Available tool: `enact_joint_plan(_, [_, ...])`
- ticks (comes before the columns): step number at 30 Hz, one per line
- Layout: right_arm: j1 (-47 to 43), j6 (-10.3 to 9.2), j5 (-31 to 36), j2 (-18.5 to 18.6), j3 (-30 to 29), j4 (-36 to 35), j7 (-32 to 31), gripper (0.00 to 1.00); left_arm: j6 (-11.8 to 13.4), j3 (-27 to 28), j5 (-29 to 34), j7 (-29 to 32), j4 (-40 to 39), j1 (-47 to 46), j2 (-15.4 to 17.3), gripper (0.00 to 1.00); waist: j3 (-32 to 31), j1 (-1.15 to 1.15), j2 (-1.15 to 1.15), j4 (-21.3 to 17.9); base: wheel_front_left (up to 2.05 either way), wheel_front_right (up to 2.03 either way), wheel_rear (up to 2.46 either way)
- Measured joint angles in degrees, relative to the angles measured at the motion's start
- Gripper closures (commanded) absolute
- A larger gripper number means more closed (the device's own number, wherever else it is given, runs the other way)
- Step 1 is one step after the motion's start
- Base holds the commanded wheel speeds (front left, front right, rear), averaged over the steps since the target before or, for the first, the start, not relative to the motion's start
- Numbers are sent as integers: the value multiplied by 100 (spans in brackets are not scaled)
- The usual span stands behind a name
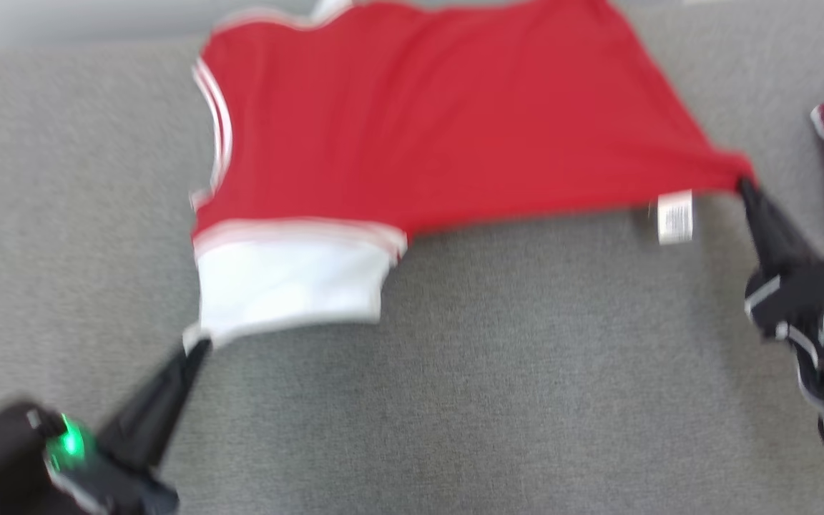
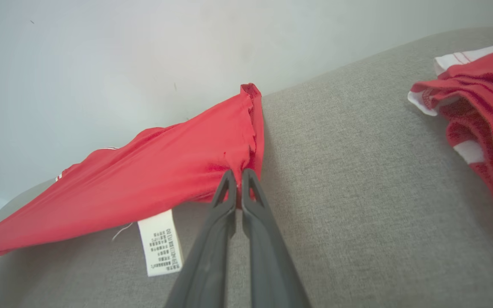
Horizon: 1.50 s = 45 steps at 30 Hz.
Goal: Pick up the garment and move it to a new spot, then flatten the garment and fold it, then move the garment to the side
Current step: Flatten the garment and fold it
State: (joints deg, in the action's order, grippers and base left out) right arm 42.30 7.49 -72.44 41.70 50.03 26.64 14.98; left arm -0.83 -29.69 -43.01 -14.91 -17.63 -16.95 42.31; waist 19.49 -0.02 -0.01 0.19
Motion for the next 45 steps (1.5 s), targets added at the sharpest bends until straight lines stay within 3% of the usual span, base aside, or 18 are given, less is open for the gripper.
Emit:
enact_joint_plan(9, [-1653, 0, 54, 296, -445, -646, 0, 100, 254, -42, -208, 10, -597, 1611, 11, 100, -952, 0, -1, 73, 0, 0, 0])
enact_joint_plan(16, [-2674, 0, 120, 699, -547, -1148, 0, 100, 397, -99, -578, 386, -1222, 2168, 348, 100, -1435, 0, 0, 78, 0, 0, 0])
enact_joint_plan(21, [-2972, 0, 20, 920, -464, -1303, -116, 100, 470, -66, -827, 536, -1369, 2248, 391, 100, -1569, 1, 0, 14, 0, 0, 0])
enact_joint_plan(25, [-2914, 0, -25, 903, -409, -1270, -404, 100, 477, -108, -901, 732, -1181, 2089, 318, 100, -1582, 2, 0, -96, 0, 0, 0])
enact_joint_plan(35, [-1827, 0, 133, 366, -372, -608, -1106, 100, 291, -132, -831, 822, -222, 715, -377, 100, -1247, 3, 1, -142, 0, 0, 0])
enact_joint_plan(45, [-747, 0, 483, -55, -325, 83, -1199, 100, -162, -219, -519, 672, 981, -520, -849, 100, -744, 4, 2, -26, 0, 0, 0])
